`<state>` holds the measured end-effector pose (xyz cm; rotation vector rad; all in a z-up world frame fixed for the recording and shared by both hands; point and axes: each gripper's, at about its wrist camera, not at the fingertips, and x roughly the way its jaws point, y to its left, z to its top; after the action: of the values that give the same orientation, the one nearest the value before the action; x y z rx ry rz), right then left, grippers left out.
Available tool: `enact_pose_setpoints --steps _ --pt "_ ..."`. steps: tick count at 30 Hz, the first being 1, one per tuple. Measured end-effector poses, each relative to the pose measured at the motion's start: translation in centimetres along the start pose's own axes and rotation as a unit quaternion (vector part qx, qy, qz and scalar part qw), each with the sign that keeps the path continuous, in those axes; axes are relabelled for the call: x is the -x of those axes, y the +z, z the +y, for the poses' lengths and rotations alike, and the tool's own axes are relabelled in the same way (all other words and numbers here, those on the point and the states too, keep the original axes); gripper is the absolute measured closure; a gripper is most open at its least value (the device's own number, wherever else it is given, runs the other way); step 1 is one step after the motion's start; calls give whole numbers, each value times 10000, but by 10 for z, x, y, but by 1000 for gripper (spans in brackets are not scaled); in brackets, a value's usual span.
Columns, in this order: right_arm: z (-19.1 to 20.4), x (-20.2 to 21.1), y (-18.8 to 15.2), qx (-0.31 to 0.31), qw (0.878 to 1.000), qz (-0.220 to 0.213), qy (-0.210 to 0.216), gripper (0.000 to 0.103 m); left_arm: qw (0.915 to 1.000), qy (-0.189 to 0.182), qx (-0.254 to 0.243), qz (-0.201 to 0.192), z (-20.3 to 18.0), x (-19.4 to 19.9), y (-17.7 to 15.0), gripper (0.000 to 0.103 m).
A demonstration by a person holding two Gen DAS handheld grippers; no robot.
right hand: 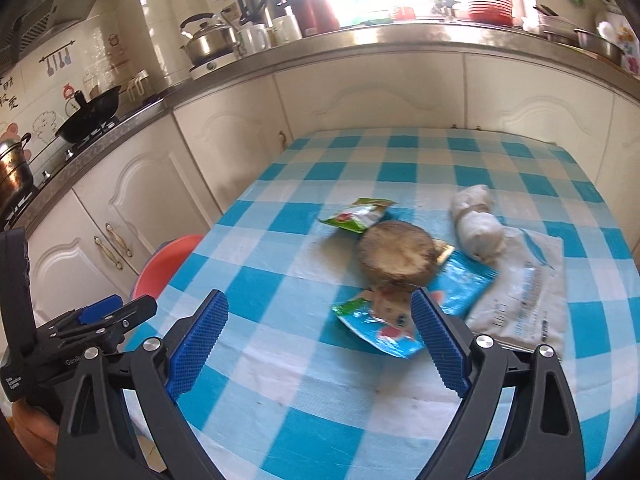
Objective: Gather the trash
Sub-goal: 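Move both open tools back over the table toward the brown piece, then grasp the brown potato piece with the left tool while the right tool grasps the white cloth bundle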
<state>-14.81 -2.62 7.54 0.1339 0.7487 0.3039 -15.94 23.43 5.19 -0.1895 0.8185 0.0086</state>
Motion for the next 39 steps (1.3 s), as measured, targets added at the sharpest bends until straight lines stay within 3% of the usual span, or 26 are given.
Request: enact_pose_setpoints --steps 17,31,39 --pt "-86 26 -20 -673 9964 -190 -482 11 9965 -576 -574 183 -76 -13 -4 15" --pt "-156 35 -35 -1498 9862 -224 -669 11 9856 -1259 -1035 453 -144 -39 0 15" --pt "-184 41 -41 -1833 9805 -263 -658 11 9818 -1397 -1154 563 -170 -64 5 15"
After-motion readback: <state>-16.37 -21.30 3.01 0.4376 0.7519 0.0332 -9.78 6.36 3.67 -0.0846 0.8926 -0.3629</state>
